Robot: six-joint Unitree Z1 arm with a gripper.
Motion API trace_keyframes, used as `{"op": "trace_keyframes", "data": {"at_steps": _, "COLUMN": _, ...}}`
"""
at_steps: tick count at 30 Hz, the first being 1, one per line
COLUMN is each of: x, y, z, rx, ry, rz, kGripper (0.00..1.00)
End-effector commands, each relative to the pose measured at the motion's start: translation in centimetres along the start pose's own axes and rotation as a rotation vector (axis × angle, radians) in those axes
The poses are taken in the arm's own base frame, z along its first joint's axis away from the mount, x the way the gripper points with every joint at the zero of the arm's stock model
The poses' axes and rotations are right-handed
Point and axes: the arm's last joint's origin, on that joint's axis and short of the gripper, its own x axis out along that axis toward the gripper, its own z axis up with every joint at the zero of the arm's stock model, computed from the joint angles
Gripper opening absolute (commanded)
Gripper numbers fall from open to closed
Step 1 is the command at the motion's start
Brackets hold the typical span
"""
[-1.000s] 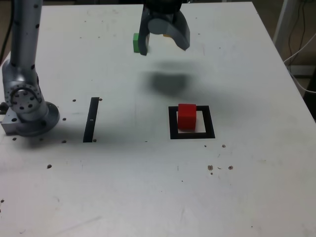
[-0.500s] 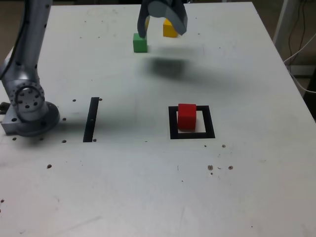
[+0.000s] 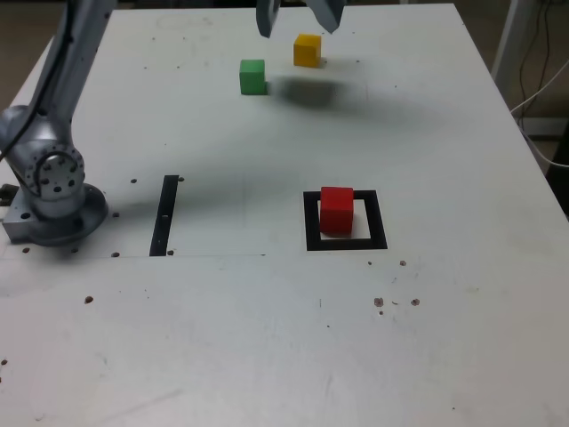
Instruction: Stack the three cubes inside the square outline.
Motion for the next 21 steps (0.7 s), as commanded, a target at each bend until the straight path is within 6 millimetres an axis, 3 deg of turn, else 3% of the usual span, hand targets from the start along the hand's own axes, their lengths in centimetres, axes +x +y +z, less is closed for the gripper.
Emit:
{"op": "trace_keyframes", "data": {"at_steps": 1, "x": 0.2, "y": 0.6, "z": 0.0, "rx": 0.005, "ry": 0.001, "rz": 0.001, "kGripper": 0.98}}
{"op": "trace_keyframes", "data": {"at_steps": 9, "x": 1.4, "y": 3.1, "z": 0.3, "rx": 0.013, "ry": -0.003, "rz": 0.004, "kGripper": 0.98}}
{"op": "trace_keyframes", "data": {"at_steps": 21, "x": 4.8, "y": 5.7, "z": 2.8, "rx": 0.022, "ry": 0.005, "rz": -0.017, "kGripper": 0.97}}
